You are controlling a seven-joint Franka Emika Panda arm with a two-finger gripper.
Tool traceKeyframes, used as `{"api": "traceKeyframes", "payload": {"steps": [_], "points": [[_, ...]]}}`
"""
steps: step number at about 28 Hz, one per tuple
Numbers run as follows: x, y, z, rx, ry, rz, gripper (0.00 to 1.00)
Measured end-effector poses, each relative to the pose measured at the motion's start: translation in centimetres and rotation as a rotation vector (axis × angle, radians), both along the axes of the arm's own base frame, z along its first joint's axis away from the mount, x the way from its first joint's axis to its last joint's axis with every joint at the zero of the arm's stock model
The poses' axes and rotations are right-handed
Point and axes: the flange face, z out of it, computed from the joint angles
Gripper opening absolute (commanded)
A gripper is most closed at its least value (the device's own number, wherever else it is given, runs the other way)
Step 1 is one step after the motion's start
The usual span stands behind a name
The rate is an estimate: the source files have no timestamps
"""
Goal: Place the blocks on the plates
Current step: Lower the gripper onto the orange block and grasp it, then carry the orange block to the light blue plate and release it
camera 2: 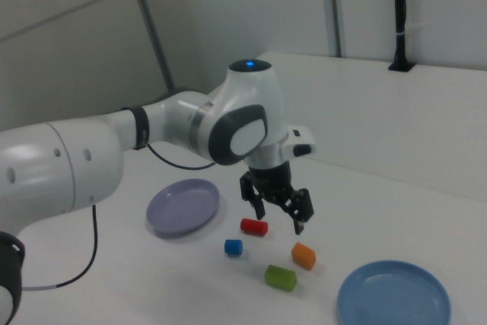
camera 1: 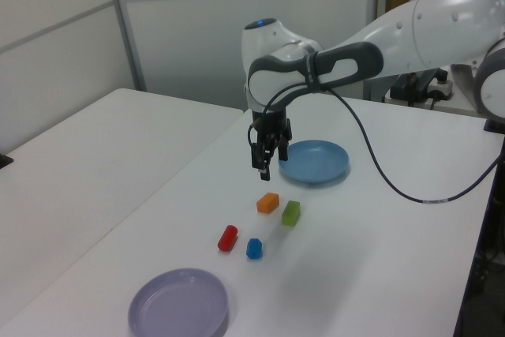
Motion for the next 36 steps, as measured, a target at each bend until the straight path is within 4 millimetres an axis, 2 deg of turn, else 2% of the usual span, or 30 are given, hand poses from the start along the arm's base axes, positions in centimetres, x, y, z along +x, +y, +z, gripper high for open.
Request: {"api": "traceKeyframes", "payload": {"steps": [7,17,19,21,24,26,32,36], "points": [[1.3,-1.0,-3.9,-0.002,-0.019,-0.013,1.00],[2.7,-0.9,-8.8,-0.032,-0.039,0.002,0.98],[2.9,-0.9,-9.5,-0.045,-0.041,0.003,0.88],[3.0,-0.8,-10.3,-0.052,-0.042,-0.001,0.74],[3.1,-0.7,-10.8,-0.054,-0.043,-0.002,0.59],[3.1,-0.7,-10.9,-0.054,-0.042,-0.003,0.46],[3.1,-0.7,-10.9,-0.054,-0.042,-0.004,0.28],[3.1,-0.7,-10.9,-0.055,-0.043,-0.006,0.21]]}}
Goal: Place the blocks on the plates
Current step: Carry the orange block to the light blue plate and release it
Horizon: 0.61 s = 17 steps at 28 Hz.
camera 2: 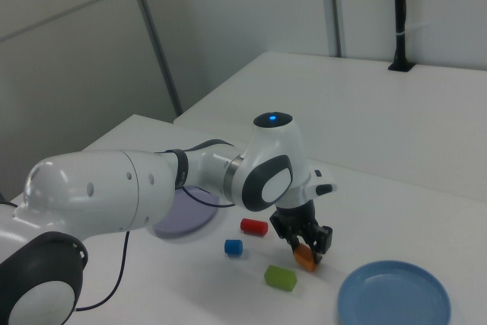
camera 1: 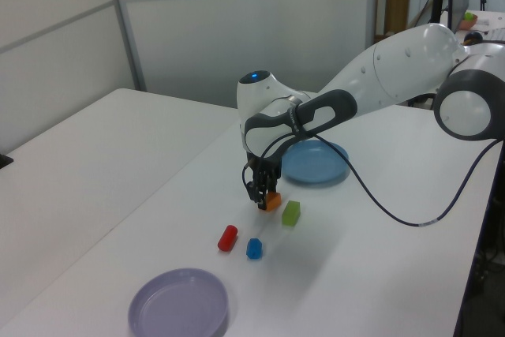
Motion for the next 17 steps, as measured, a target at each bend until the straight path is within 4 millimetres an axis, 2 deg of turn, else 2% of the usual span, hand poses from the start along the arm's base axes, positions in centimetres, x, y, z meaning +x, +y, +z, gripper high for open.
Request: {"api": "traceKeyframes", "payload": {"steps": [6,13,17], "points": [[0.1,-1.0,0.7,-0.010,-0.011,-0.022,0.21],[-0.5,-6.8,4.2,-0.060,-0.061,-0.104,0.22],[-1.2,-9.5,4.8,-0.071,-0.067,-0.145,0.23]]}}
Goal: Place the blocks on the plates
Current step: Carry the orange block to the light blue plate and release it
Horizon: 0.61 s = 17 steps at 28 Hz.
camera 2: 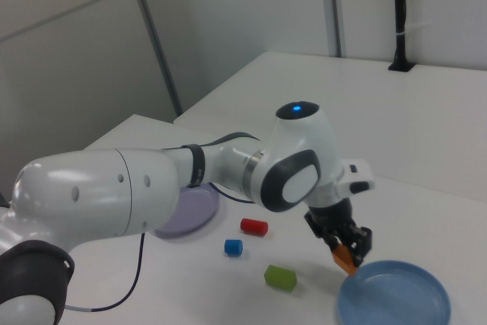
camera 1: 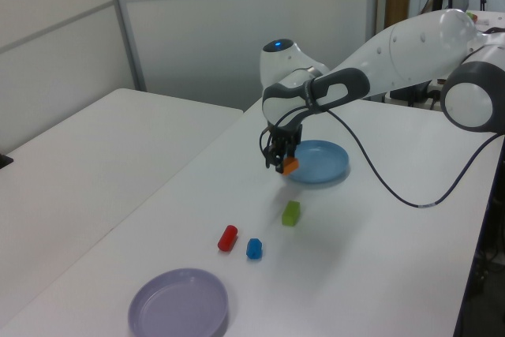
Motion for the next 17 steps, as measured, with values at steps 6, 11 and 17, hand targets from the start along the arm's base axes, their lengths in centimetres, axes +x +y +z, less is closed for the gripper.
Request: {"api": "traceKeyframes", "payload": {"steps": [6,11,17], "points": [[-1.2,-4.2,-1.0,-0.002,0.006,-0.057,0.24],[-1.0,-5.5,-2.9,-0.010,-0.022,-0.065,0.35],[-0.9,-5.6,-3.6,-0.011,-0.022,-0.066,0.90]]}}
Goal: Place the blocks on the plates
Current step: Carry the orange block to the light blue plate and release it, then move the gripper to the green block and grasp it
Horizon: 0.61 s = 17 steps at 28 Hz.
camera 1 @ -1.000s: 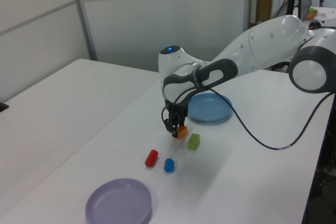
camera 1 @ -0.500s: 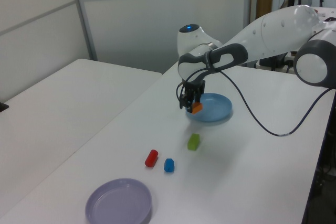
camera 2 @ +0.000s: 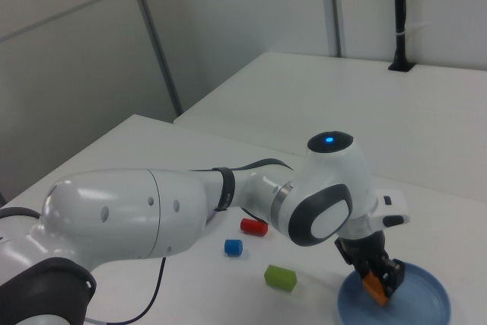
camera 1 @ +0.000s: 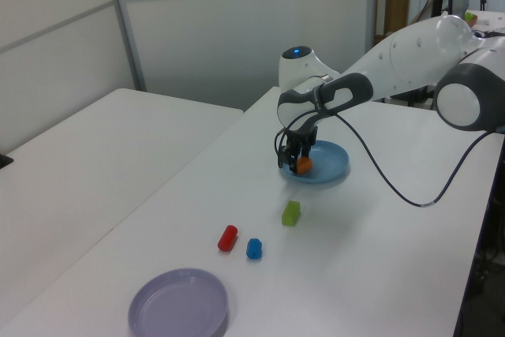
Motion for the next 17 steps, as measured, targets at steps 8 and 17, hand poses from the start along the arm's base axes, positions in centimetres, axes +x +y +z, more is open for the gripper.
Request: {"api": "traceKeyframes", "payload": {"steps": [8,17], "points": [[0.1,0.1,0.1,0.000,-0.003,-0.003,1.00],[0.0,1.7,2.7,0.015,0.008,0.013,1.00]]}}
